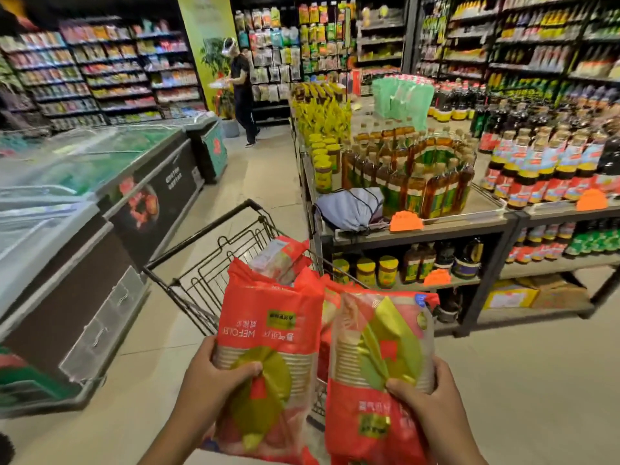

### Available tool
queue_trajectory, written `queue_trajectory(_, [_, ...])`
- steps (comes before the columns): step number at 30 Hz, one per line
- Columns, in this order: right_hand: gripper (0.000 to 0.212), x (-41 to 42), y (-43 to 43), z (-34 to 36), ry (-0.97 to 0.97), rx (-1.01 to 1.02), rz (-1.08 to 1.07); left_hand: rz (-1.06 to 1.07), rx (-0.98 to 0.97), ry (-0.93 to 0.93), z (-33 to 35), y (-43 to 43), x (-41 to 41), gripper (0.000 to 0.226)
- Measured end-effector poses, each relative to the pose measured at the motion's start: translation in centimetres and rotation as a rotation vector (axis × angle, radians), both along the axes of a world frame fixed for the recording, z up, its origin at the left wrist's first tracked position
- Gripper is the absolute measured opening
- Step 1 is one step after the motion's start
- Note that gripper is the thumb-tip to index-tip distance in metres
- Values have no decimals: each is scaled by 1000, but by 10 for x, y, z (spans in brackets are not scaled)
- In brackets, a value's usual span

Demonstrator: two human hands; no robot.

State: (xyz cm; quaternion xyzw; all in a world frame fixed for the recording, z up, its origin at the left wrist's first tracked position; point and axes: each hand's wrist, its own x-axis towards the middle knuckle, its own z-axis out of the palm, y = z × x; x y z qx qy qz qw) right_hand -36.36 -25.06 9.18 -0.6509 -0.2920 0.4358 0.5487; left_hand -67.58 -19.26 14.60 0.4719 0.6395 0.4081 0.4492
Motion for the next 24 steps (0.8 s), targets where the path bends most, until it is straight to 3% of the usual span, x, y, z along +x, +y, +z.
queue_trajectory(3, [87, -5, 62, -17, 61, -72, -15, -37, -72, 17, -8, 72, -1, 111])
queue_trajectory(12, [56, -11, 200, -80, 91, -326, -231, -281, -291, 58, -104, 292, 41, 64])
queue_trajectory(18, [80, 0, 261, -172, 146, -516, -419, -540, -417, 144, -210, 424, 75, 81])
queue_trajectory(22, [76, -5, 294, -177, 129, -593, -473, -607, -498, 183, -281, 475, 80, 98])
queue_trajectory(24, [73, -5, 308, -178, 83, -644, -473, -606, -536, 212, -267, 478, 90, 93])
